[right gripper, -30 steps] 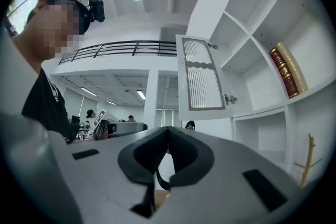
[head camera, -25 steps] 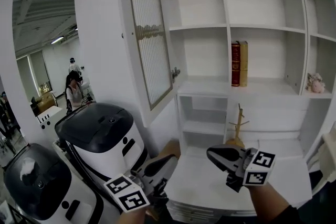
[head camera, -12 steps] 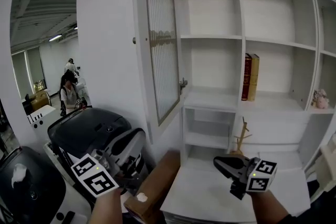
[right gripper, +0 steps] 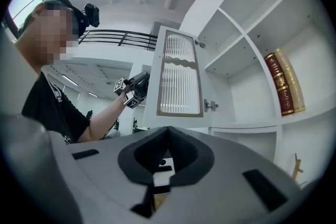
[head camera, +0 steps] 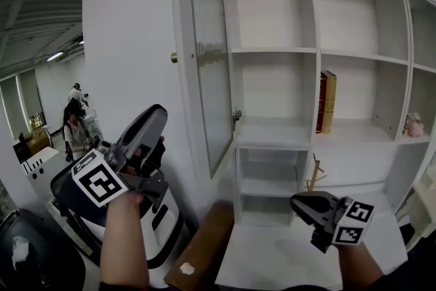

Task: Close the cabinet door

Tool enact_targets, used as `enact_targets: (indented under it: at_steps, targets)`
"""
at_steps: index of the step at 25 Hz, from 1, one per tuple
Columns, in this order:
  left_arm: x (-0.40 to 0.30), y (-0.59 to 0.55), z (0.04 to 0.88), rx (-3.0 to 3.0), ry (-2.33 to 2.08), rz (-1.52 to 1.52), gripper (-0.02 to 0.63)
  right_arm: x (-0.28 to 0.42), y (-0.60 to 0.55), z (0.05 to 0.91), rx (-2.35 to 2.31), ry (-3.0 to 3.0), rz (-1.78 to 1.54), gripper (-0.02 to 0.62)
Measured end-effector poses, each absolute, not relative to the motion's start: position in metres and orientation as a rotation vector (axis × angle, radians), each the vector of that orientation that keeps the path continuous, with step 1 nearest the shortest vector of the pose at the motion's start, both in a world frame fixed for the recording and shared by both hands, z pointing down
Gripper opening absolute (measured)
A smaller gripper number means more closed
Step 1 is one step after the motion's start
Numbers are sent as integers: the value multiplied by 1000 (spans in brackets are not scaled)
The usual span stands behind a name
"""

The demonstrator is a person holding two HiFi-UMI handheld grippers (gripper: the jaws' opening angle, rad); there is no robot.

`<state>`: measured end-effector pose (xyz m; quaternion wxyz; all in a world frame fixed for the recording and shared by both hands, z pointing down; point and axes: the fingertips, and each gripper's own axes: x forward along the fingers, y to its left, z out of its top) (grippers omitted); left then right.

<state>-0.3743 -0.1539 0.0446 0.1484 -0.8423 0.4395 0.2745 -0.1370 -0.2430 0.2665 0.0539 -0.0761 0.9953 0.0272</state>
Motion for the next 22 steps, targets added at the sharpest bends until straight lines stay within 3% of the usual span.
enact_targets:
  at_steps: [10, 22]
  targets:
    - [-380, -195, -18, -2570, 854, 987, 218, -145, -254, 271, -357, 3022, 81, 0]
    - [-369, -208, -41, -2745, 417, 1189, 221, -146, -253, 281, -463, 3026, 74, 0]
